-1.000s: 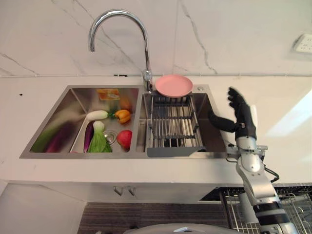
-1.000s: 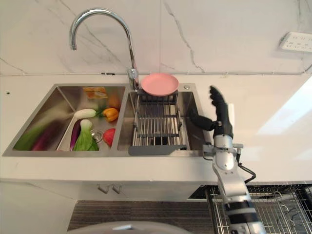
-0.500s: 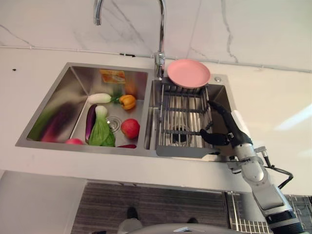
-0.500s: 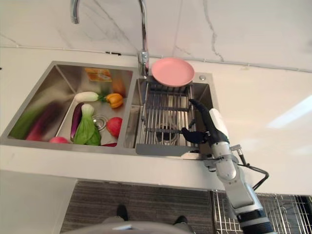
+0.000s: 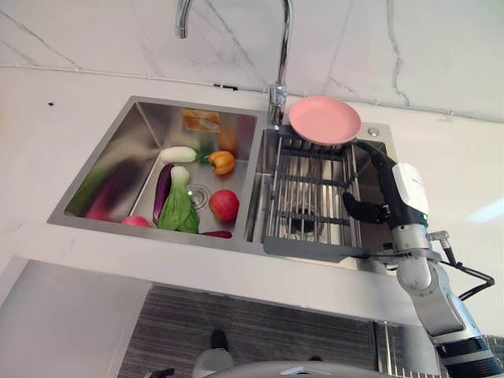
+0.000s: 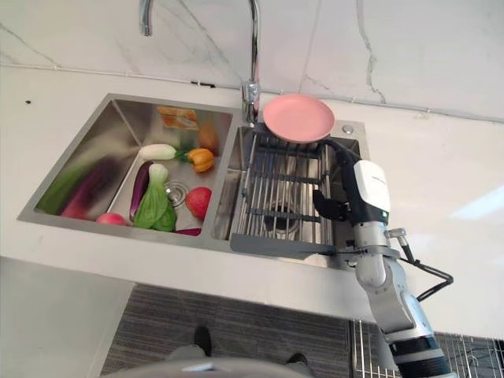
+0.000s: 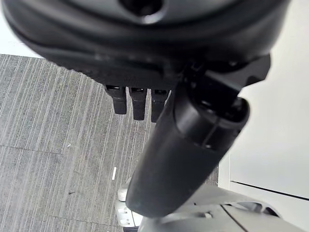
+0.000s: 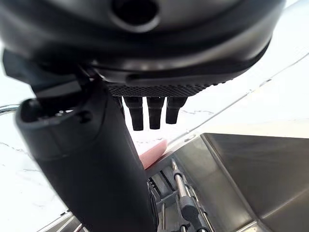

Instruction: Place the dishes in the dishwasher.

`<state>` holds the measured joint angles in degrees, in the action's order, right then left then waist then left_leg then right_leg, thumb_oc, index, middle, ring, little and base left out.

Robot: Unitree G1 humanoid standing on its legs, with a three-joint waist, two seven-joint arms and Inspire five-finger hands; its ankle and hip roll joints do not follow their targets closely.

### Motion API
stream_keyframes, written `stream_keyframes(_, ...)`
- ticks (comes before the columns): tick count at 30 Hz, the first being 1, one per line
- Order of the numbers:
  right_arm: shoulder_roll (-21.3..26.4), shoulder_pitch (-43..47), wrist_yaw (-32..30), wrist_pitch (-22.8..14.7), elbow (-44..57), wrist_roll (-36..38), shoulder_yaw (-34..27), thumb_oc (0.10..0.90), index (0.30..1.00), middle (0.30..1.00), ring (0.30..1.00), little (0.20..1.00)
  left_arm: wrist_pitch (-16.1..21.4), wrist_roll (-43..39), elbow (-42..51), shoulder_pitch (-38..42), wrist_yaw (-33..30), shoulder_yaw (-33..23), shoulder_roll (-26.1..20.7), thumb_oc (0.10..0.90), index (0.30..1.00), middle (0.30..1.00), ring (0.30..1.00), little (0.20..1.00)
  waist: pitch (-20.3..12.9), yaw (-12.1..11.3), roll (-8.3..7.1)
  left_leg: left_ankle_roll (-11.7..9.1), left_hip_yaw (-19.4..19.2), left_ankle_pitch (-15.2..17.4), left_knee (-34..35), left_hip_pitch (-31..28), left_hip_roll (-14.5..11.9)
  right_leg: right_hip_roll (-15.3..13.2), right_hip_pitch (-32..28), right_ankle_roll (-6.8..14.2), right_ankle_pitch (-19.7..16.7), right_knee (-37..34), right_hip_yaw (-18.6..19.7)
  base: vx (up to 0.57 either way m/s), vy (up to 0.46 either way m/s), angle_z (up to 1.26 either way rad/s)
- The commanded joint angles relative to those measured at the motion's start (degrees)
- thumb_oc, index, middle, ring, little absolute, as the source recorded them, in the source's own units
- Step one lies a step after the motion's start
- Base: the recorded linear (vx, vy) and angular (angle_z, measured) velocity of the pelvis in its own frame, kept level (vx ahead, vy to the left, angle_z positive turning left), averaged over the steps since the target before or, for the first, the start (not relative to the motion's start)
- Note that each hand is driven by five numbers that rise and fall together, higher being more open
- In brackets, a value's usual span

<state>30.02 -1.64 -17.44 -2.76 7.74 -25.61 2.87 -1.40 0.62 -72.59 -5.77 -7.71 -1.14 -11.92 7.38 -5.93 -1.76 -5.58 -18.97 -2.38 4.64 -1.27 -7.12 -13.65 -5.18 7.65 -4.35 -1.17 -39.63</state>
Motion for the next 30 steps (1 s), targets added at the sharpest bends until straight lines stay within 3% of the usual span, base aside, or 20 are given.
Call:
stream_keyframes(1,1.83,8.70,-5.83,-2.63,7.77,-4.15,-4.80,0.800,0.900,0.900,0.900,0.900,0.44,1.67,-2.84,1.65,-0.77,2.37,0.93,0.800,0.900,0.900,0.900,0.900,-2.41,-2.28,-0.27,0.82,-2.55,5.37,-1.74,-3.09,-2.98,-6.92,1.07,6.58,-0.39,4.18,-1.66,0.01,-0.001,0.10)
stream_keyframes(9,9.38,20.40,-5.17,-0.81,1.13,-6.42,-0.16,0.800,0.900,0.900,0.900,0.900,0.71,2.87,-2.63,1.75,-0.39,3.71,-0.19,0.800,0.900,0.900,0.900,0.900,-2.77,-5.26,-0.97,0.64,-1.37,4.89,-1.28,-2.80,-2.78,-7.02,0.07,6.66,-1.07,3.43,-3.65,0.01,-0.004,0.11)
stream_keyframes(17,13.31,28.13,-3.98,1.57,-9.67,-7.89,5.63,0.800,0.900,0.900,0.900,0.900,0.64,2.79,-2.90,1.57,-0.10,4.38,-0.84,0.800,0.900,0.900,0.900,0.900,-2.97,-7.78,-1.63,0.49,-0.19,4.50,-1.18,-2.07,-2.76,-6.94,-0.90,6.56,-1.40,2.92,-5.70,0.00,-0.006,0.13)
stream_keyframes(30,10.55,29.78,-2.90,3.77,-17.93,-5.71,8.67,0.800,0.900,0.900,0.900,0.900,0.02,2.00,-2.89,1.56,0.30,5.29,-0.15,0.800,0.900,0.900,0.900,0.900,-3.08,-8.46,-1.50,0.56,0.44,4.29,-0.96,-1.95,-2.43,-6.94,-1.49,6.38,-1.57,2.60,-6.67,0.00,0.002,0.05)
